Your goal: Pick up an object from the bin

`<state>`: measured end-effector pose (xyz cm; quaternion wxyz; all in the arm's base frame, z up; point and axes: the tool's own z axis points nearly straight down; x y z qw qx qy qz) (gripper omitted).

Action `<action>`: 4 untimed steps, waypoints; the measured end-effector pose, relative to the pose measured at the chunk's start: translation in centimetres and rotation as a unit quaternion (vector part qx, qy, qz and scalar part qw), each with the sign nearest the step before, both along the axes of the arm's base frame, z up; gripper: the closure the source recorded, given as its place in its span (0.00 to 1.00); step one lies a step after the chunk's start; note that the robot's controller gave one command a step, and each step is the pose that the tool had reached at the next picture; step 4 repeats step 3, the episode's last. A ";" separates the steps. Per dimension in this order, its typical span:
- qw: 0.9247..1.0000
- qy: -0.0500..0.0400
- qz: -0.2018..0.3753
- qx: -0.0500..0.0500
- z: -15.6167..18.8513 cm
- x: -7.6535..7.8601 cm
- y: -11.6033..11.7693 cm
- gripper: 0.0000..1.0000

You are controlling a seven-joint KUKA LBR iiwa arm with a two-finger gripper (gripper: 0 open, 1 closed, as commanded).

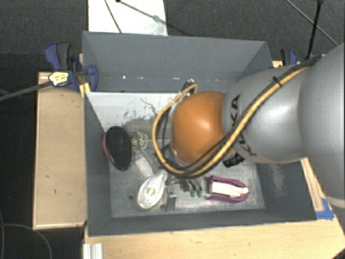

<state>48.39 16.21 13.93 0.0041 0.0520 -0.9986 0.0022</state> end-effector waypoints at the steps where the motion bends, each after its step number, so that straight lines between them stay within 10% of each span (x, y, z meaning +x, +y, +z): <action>1: 0.967 -0.002 0.253 0.003 -7.1 2.3 0.3 0.00; 2: 0.968 -0.002 0.249 0.004 -6.9 2.3 0.4 1.00; 3: 0.967 -0.009 0.255 0.005 7.6 1.4 4.3 1.00; 4: 0.967 -0.009 0.255 0.005 7.6 1.4 4.3 1.00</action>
Offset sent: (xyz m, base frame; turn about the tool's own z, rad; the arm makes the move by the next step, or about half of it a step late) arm 0.0232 0.0037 -0.0693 -0.5125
